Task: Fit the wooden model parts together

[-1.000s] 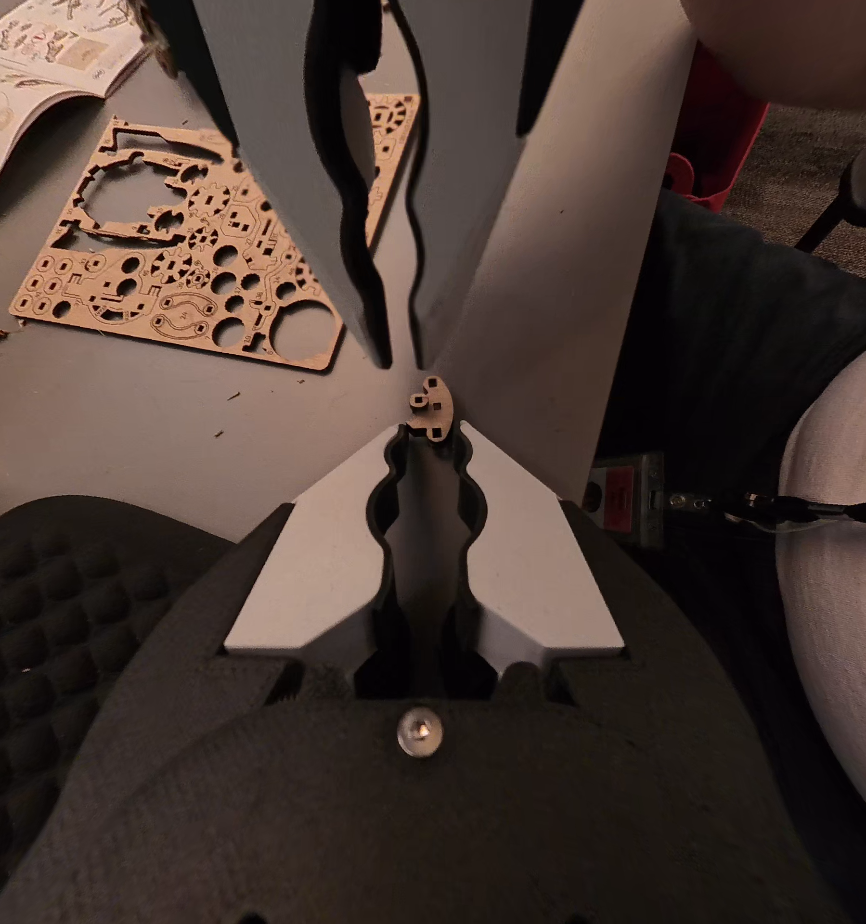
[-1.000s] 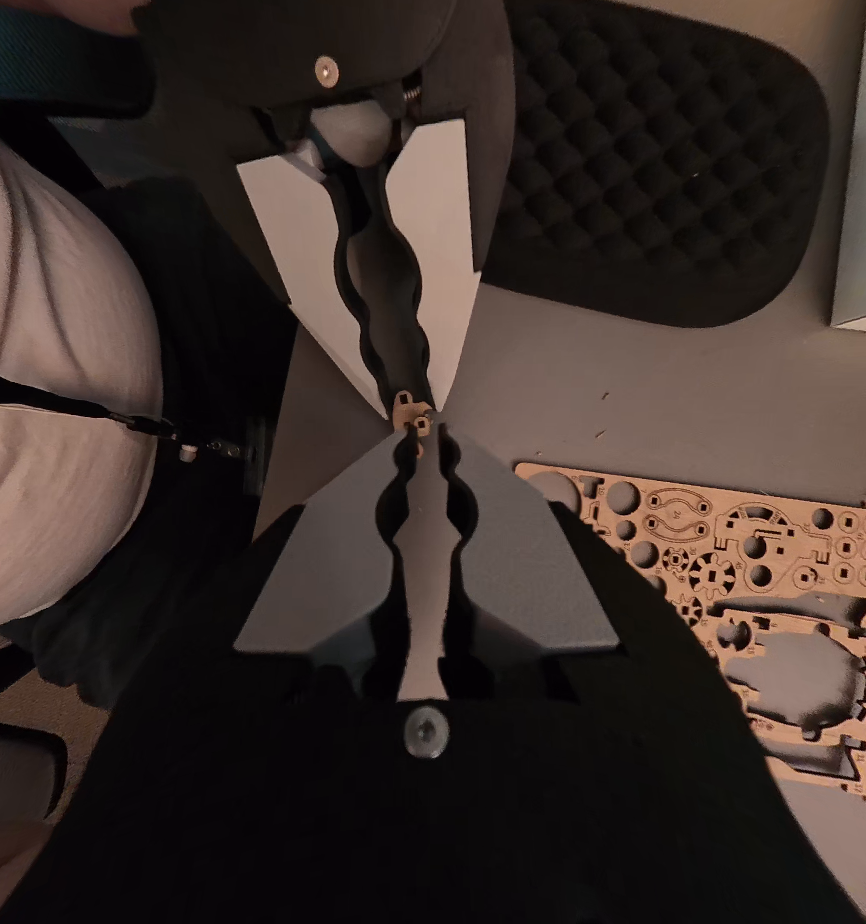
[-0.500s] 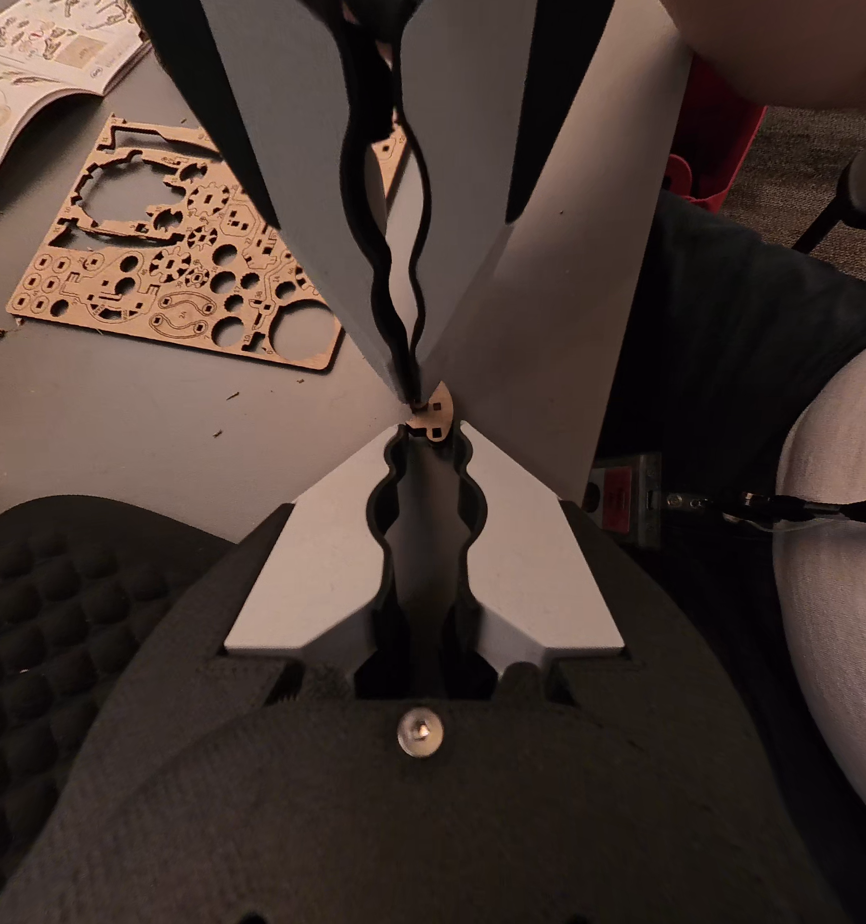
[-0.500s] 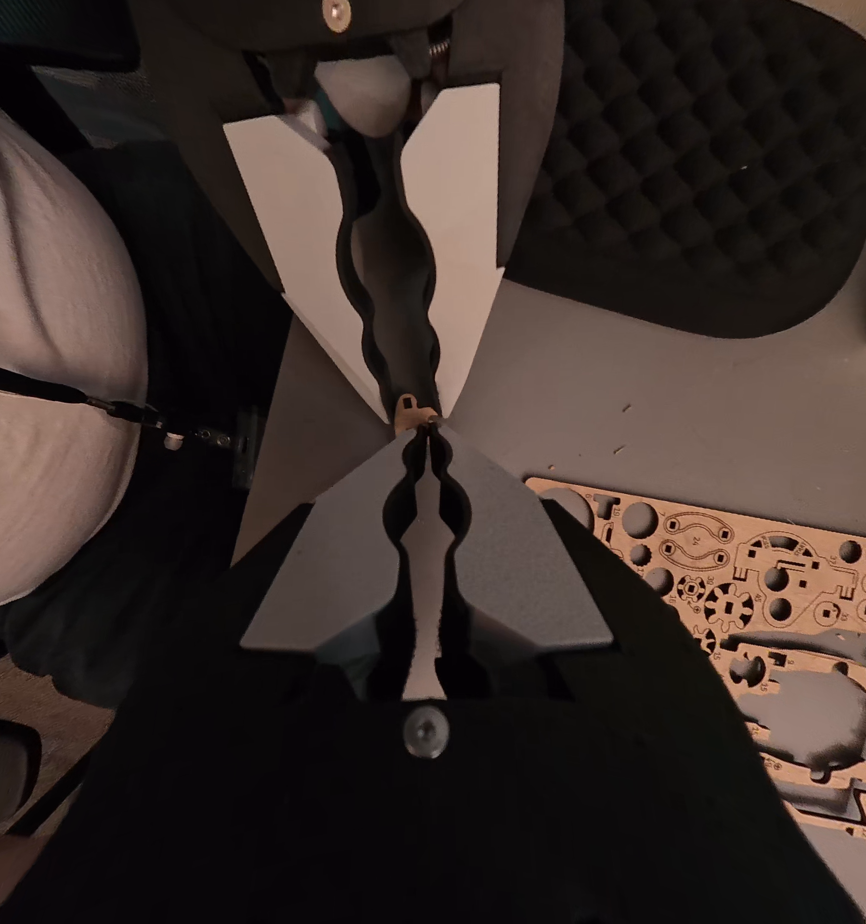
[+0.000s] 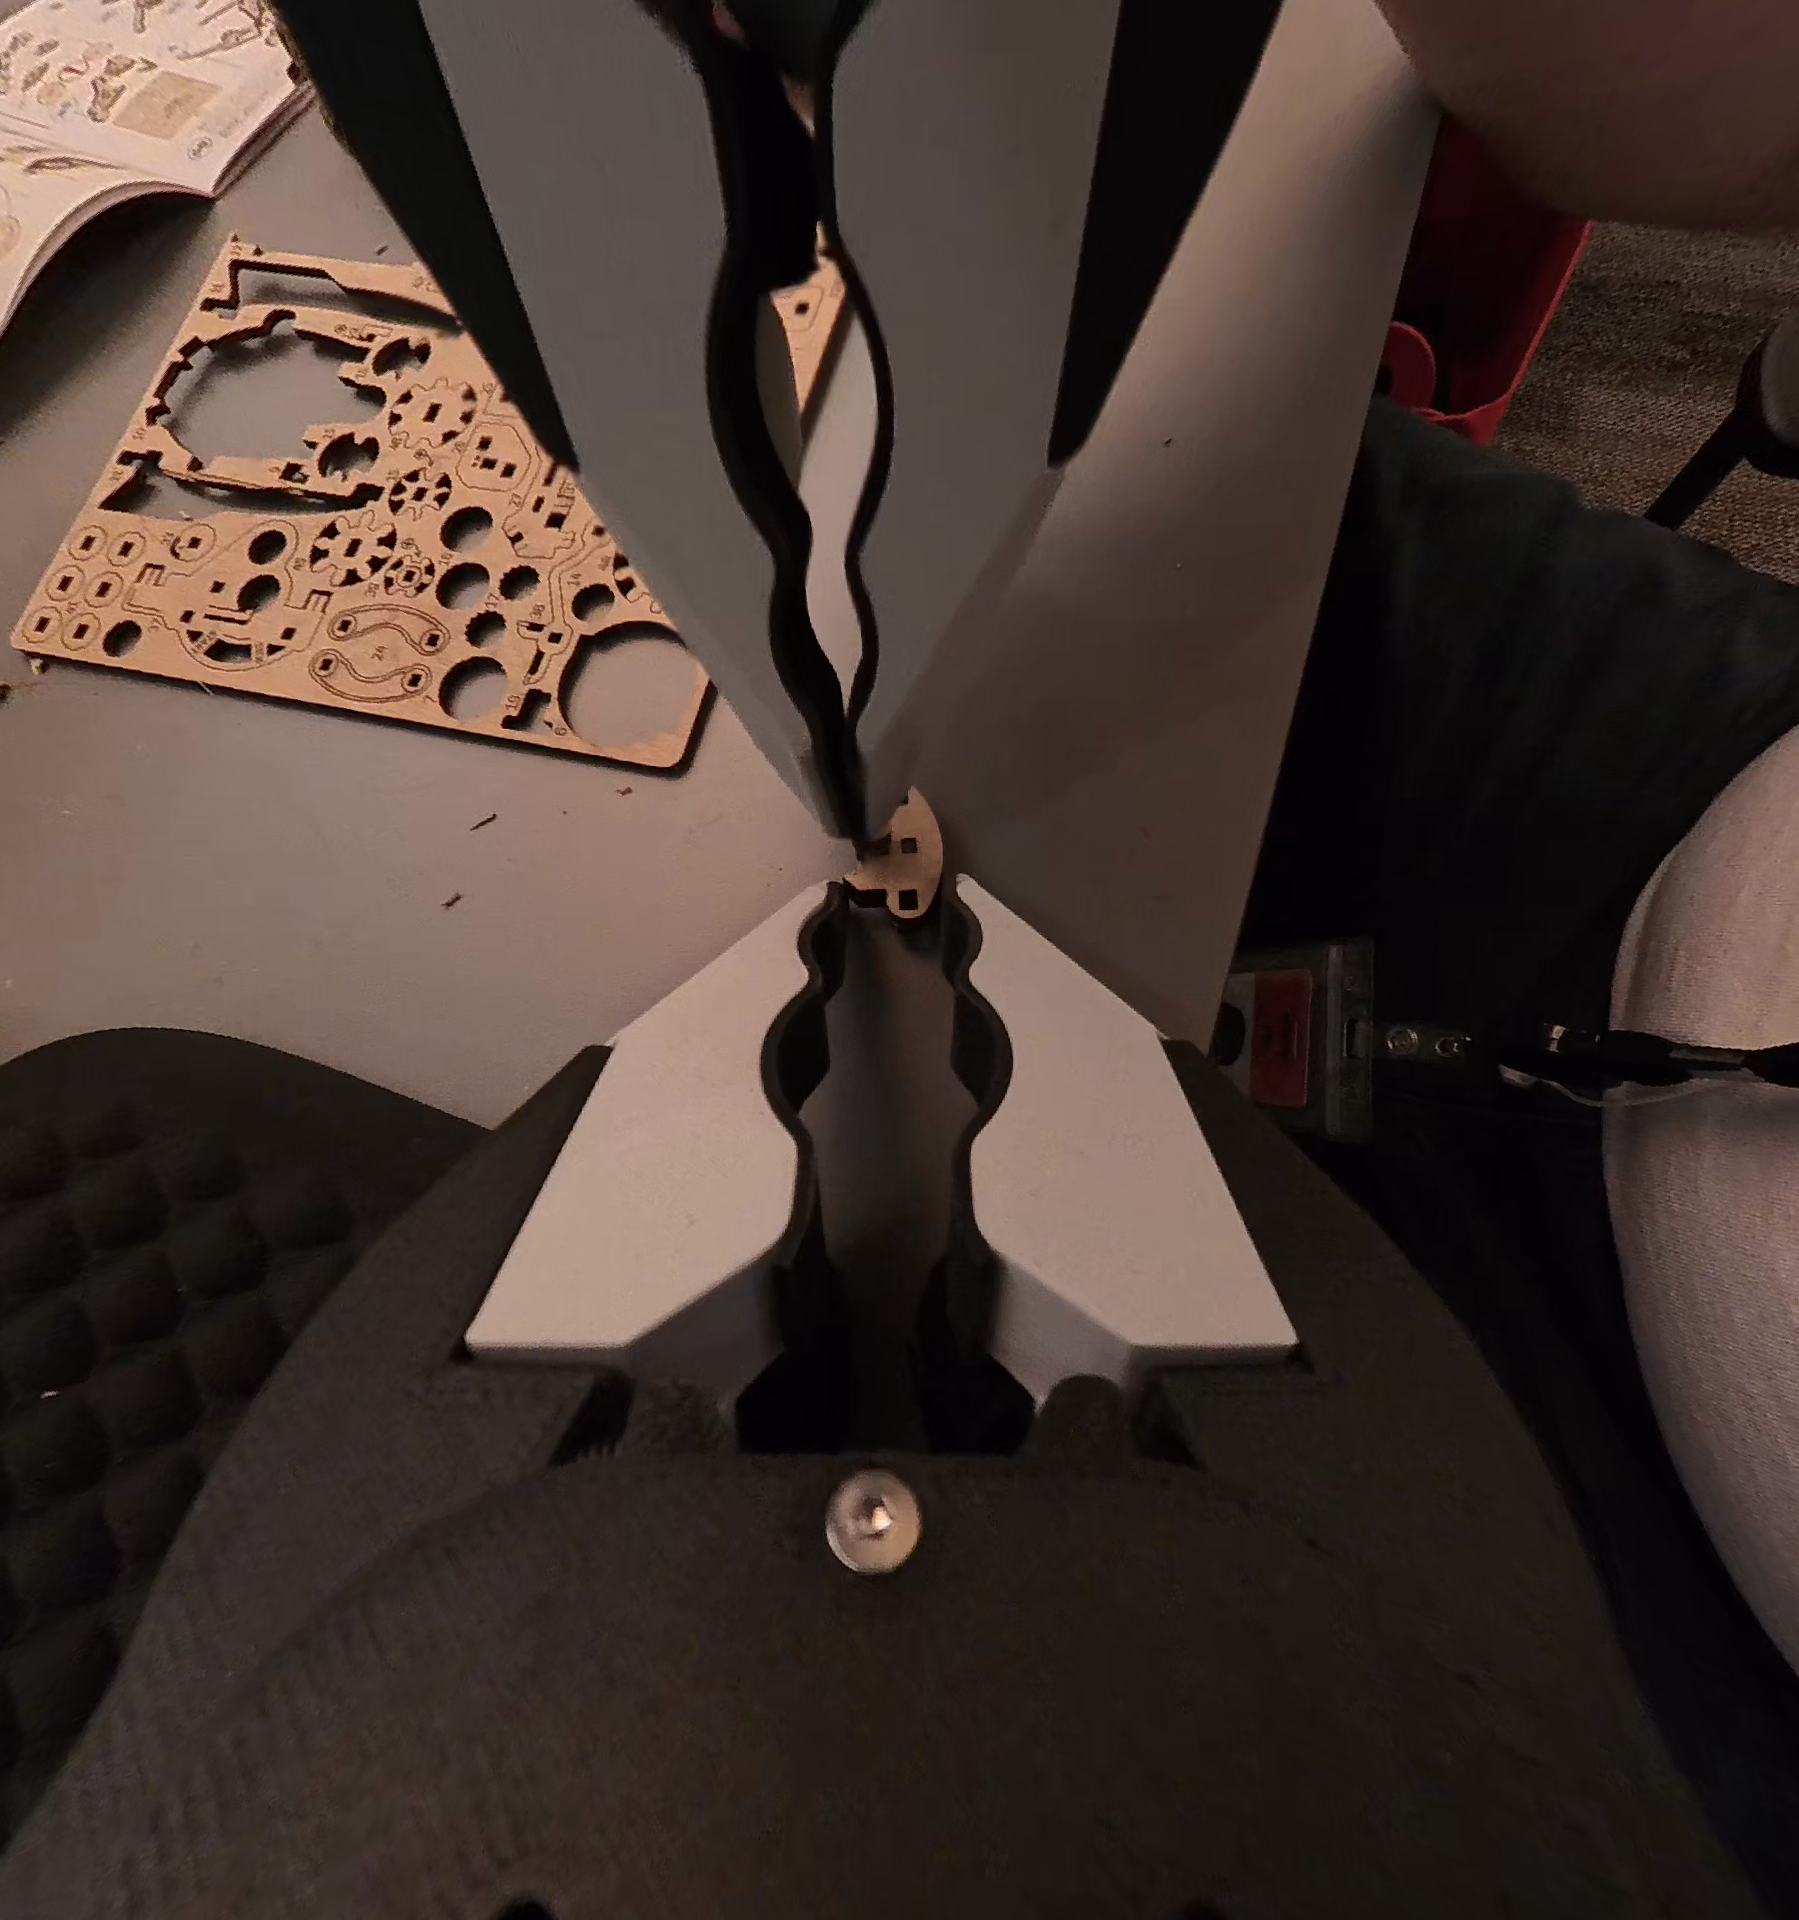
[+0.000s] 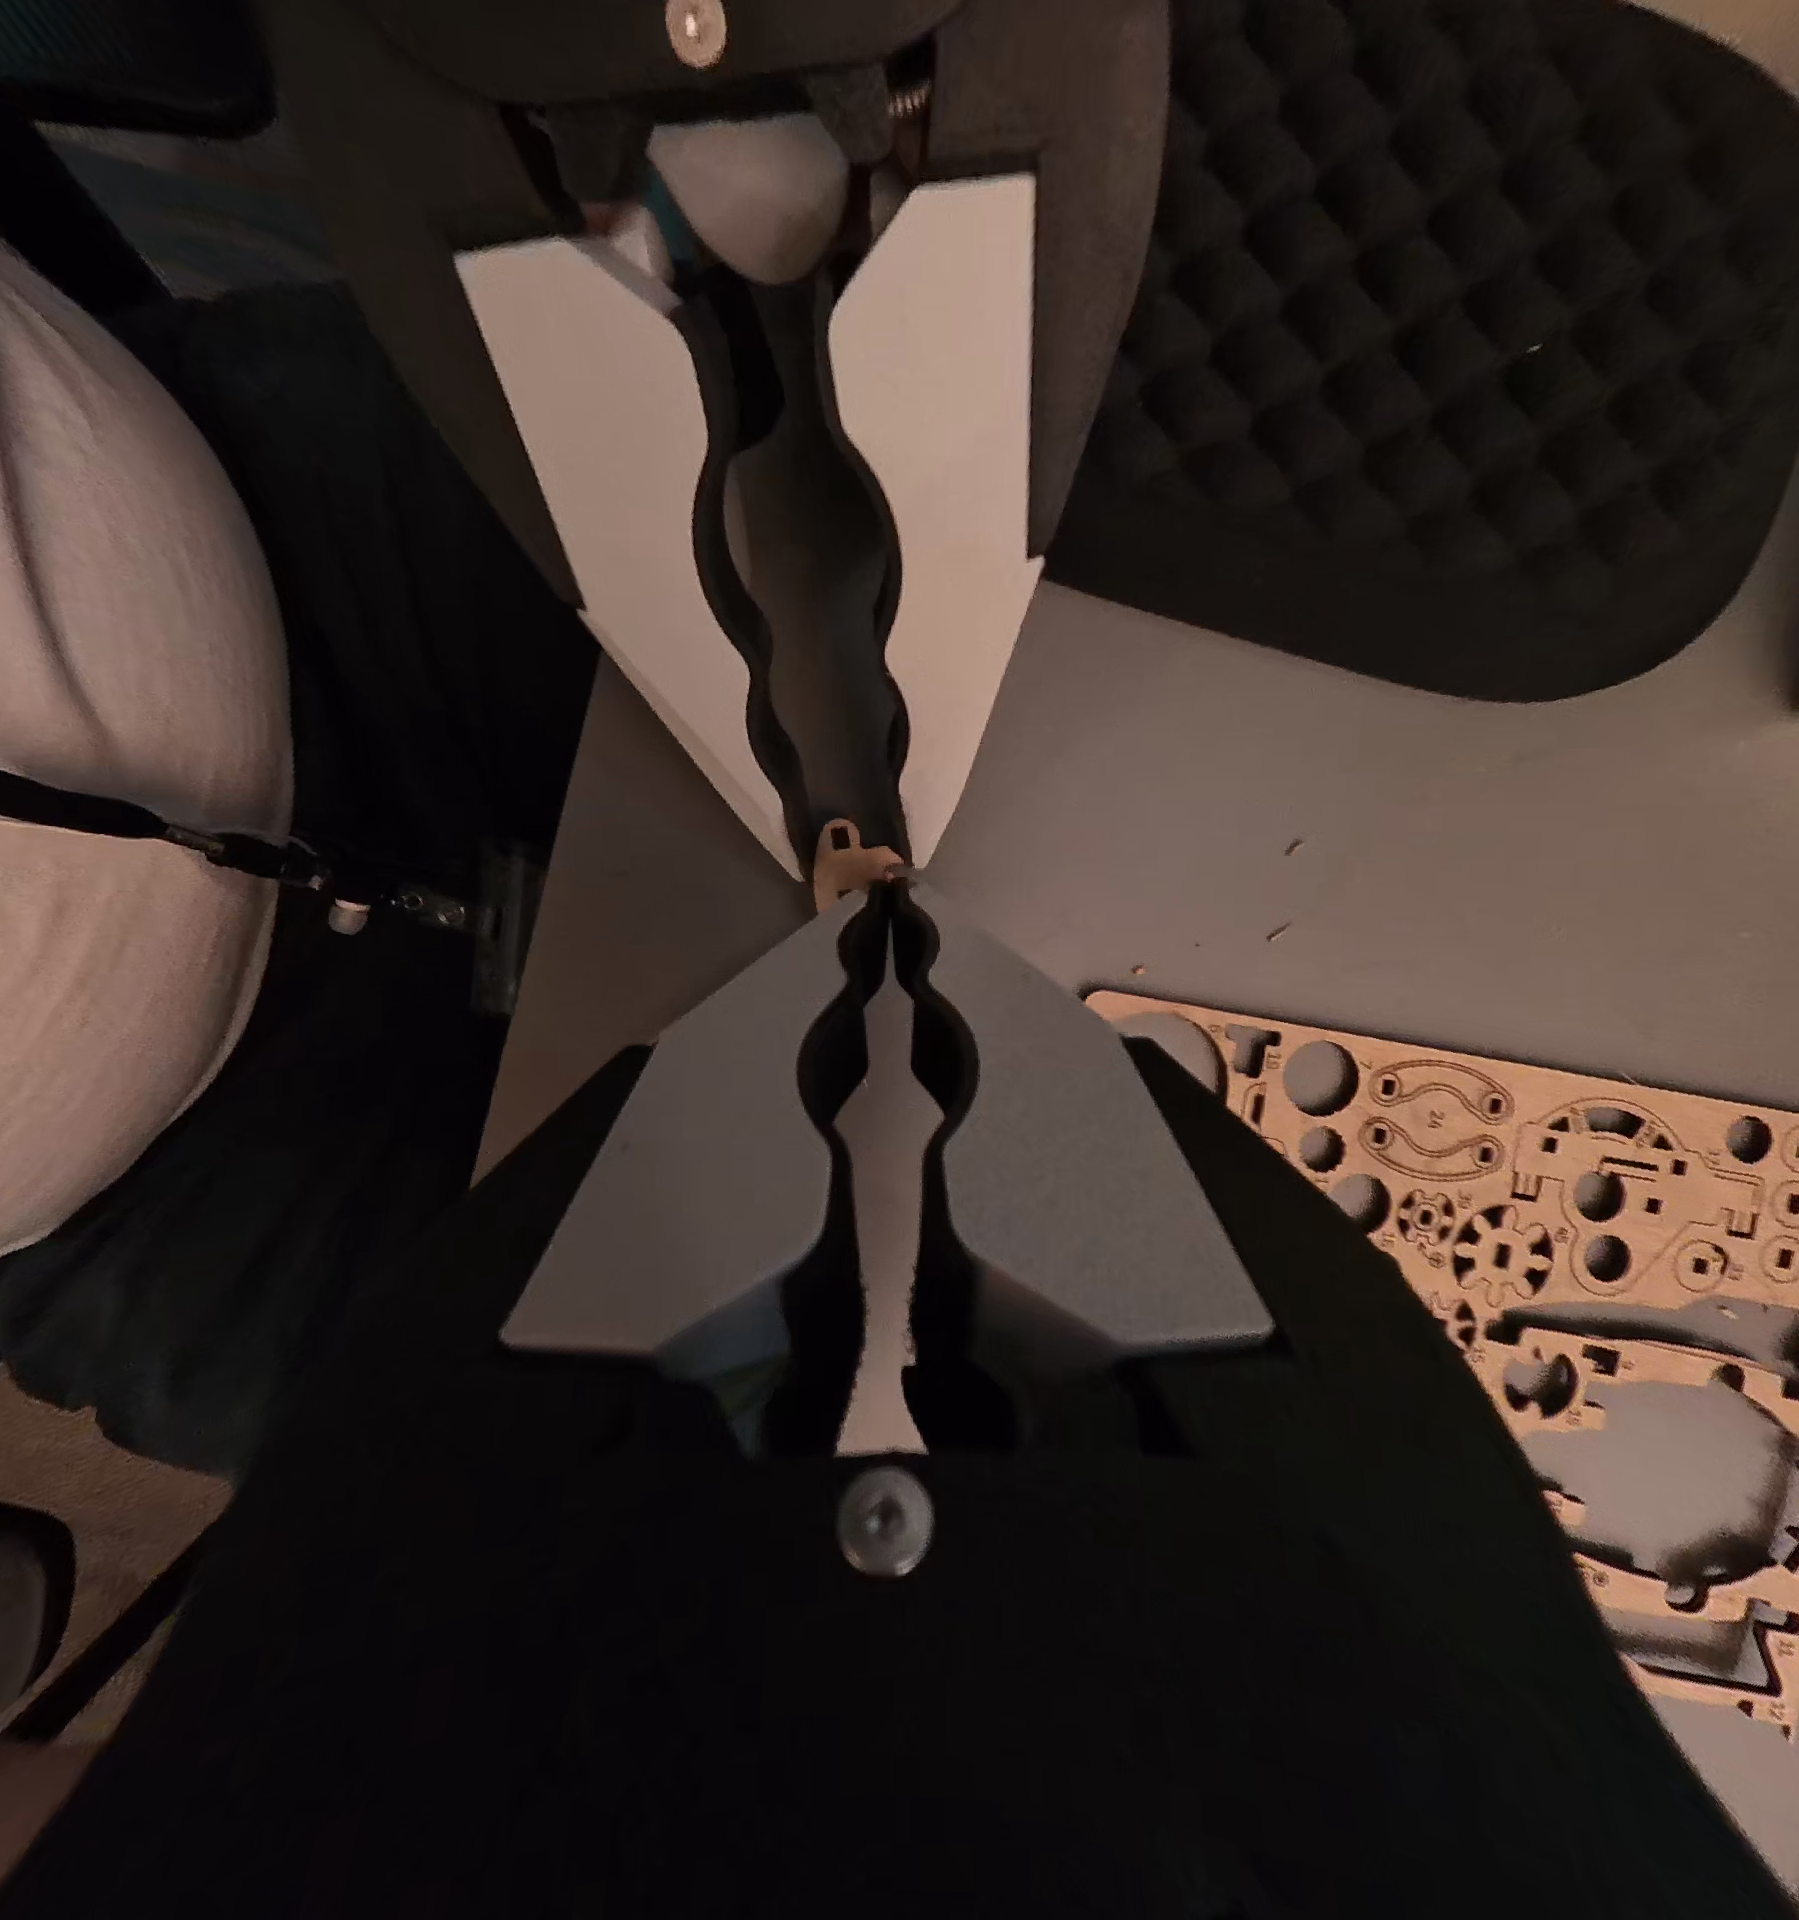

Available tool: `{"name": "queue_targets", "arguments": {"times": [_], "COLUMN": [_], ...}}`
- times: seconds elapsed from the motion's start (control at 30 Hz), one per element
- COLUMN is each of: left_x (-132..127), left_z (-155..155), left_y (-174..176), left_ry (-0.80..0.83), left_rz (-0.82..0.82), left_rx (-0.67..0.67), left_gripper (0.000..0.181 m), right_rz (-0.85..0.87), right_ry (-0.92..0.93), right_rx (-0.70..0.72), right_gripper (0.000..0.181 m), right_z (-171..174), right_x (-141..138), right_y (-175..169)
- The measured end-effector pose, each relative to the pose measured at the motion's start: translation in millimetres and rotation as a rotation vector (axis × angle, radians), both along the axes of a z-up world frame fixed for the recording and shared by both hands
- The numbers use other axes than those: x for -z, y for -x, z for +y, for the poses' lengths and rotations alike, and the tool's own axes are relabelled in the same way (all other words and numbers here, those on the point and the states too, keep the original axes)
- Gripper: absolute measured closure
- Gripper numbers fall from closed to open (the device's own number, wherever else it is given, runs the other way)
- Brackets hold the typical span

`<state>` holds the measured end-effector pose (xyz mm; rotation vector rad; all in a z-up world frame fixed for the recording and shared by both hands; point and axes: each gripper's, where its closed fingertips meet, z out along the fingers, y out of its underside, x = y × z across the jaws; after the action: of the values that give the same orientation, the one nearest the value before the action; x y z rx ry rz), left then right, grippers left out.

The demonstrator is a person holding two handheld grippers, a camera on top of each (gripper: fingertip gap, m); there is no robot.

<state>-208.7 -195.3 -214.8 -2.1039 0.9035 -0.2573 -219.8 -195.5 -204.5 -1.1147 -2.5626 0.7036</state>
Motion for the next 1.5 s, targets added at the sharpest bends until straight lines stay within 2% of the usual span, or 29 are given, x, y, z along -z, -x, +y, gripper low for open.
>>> {"name": "queue_targets", "arguments": {"times": [0.2,0.33,0.6,0.93,1.23,1.5], "left_x": [0,0,0,0,0,0], "left_z": [0,0,0,0,0,0], "left_y": [0,0,0,0,0,0], "left_ry": [-0.002,0.001,-0.002,-0.001,-0.001,0.001], "left_rz": [0.001,0.001,0.002,0.001,0.0,-0.002], "left_rx": [0.0,0.001,0.001,0.0,0.0,0.0], "left_gripper": [0.164,0.164,0.164,0.164,0.164,0.164], "right_rz": [0.027,0.009,0.035,-0.004,0.009,0.07], "right_ry": [0.009,0.007,-0.001,-0.01,-0.022,-0.066], "right_rx": [0.004,-0.004,0.006,-0.006,-0.002,-0.158], "right_gripper": [0.181,0.181,0.181,0.181,0.181,0.172], "right_z": [1,-3,2,-1,1,-3], "right_x": [-7,0,-10,-1,-4,-4], "right_y": [-1,1,-2,-1,-1,-2]}}
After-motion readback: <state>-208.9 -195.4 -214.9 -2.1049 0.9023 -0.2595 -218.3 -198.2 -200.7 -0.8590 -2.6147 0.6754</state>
